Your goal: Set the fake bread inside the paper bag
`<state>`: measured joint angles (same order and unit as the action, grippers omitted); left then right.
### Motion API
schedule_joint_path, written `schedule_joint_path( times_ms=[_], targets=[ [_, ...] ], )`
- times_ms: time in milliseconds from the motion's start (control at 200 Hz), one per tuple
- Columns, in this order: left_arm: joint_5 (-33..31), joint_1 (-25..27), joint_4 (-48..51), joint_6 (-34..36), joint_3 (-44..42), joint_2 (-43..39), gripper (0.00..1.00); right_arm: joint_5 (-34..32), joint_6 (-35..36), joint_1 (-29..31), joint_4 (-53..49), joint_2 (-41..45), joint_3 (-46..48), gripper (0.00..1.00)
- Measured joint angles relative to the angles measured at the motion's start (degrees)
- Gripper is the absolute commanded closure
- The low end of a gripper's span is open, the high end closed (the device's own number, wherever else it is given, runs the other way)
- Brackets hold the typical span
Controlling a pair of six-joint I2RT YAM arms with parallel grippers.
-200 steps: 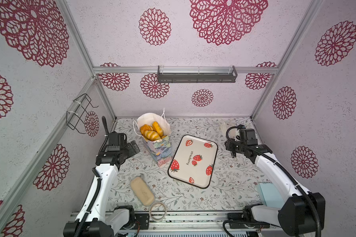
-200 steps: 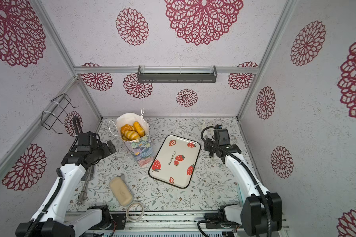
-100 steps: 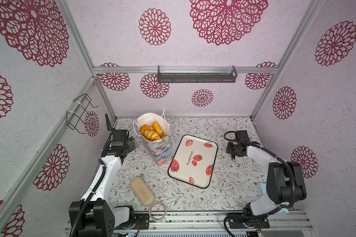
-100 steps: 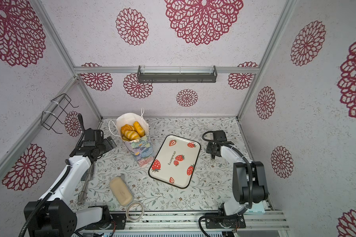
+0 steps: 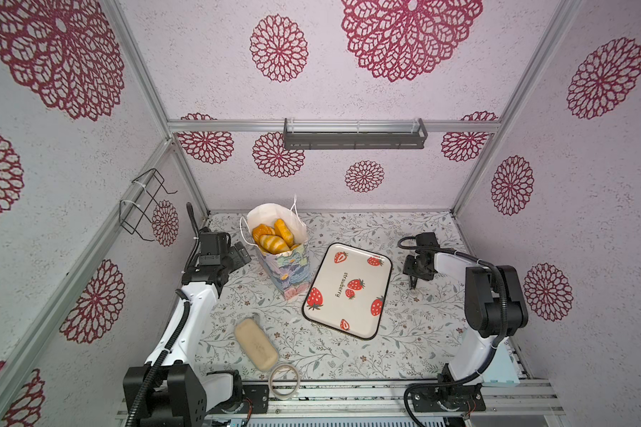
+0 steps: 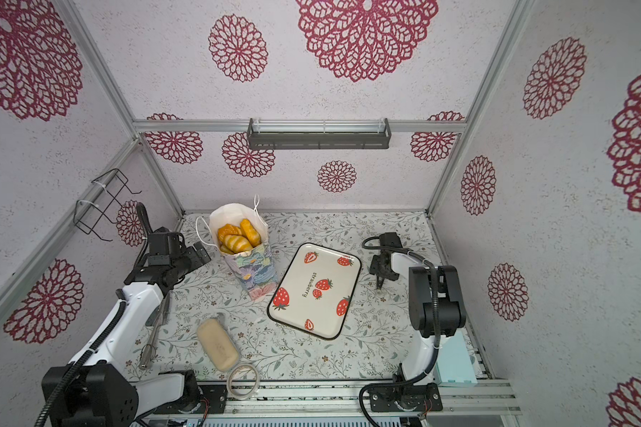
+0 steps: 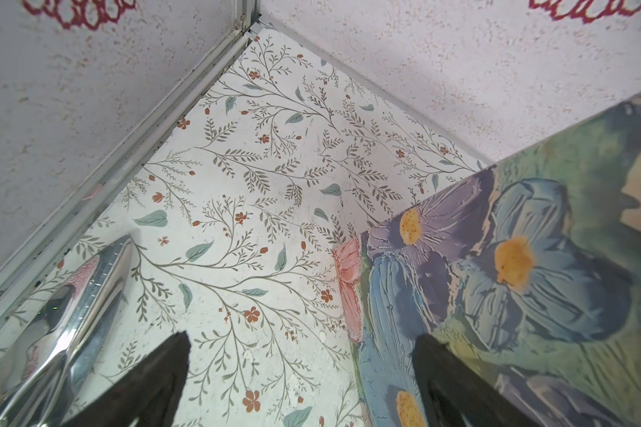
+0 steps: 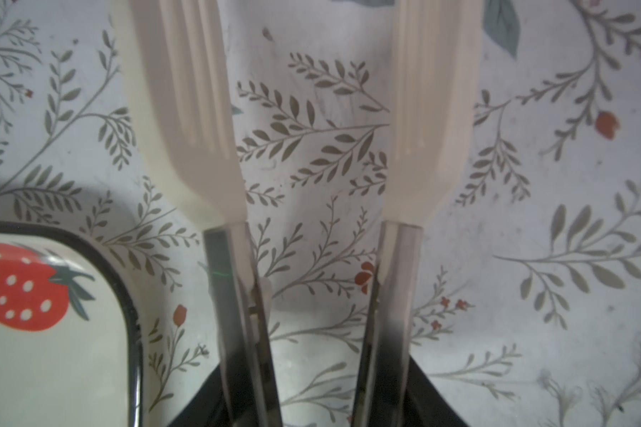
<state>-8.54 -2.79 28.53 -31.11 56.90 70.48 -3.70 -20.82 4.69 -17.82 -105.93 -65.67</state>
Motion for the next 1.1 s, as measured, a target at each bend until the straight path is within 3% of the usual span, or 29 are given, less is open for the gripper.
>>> schedule_joint_path(
  times_ms=[445,485,716,1096],
  targets=[
    [-0.44,0.00,-3.67,-0.59,-3.45,-0.50,0.03,-0.70,0.31,-0.17,-0.09,-1.01,-1.14,0.13],
    [-0.70,0.00,-4.00,-0.70,-3.87,-0.52,0.03,-0.74,0.20,-0.17,-0.09,-0.98,-1.14,0.06],
    [-2.23,0.00,-6.29,-0.85,-6.03,-1.07,0.03,-0.83,0.22,-0.26,0.04,1.49,-0.52,0.03],
    [-6.43,0.15,-17.77,6.27,-12.79,-4.96,0.03,-3.08,0.17,-0.31,8.24,20.33,13.38,0.02]
  ],
)
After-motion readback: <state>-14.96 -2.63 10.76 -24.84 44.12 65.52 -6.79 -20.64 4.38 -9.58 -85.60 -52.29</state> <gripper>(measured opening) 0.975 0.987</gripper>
